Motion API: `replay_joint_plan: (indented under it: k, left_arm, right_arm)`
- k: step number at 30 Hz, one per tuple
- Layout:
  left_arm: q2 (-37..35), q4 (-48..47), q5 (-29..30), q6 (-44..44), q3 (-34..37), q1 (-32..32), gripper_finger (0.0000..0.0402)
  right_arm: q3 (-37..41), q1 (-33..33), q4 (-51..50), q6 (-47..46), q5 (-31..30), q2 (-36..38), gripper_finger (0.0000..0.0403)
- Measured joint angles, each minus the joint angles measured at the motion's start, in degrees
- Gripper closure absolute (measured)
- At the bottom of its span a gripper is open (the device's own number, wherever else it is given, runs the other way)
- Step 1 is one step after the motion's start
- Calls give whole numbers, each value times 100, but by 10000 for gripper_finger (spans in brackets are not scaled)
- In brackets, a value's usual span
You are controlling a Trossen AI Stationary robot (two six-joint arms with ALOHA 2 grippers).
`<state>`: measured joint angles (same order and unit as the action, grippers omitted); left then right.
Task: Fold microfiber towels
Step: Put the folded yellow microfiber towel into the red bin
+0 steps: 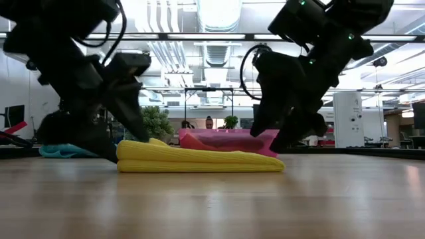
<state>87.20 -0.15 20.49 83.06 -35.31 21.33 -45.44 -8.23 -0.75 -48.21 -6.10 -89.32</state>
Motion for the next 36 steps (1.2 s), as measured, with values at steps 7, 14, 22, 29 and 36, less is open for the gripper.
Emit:
replay_joint_plan:
  k: [7, 14, 22, 29, 36]
  left_arm:
    - [669, 989, 201, -1, -13, -75, 137]
    - [865, 1495, 286, -181, -4, -99, 157]
    - [911, 1494, 449, -515, -11, -109, 228]
    - [931, 1410, 786, -754, -3, -115, 336]
    - [892, 1423, 865, -1164, -148, -115, 392]
  right_arm:
    - [115, 0, 450, -146, -4, -282, 80]
    - [111, 0, 1502, -135, 38, -772, 90]
    - [113, 2, 2152, -37, 159, -909, 152]
    - [113, 2, 2397, 183, 156, -907, 287]
    - [113, -13, 2419, 484, 159, -872, 388]
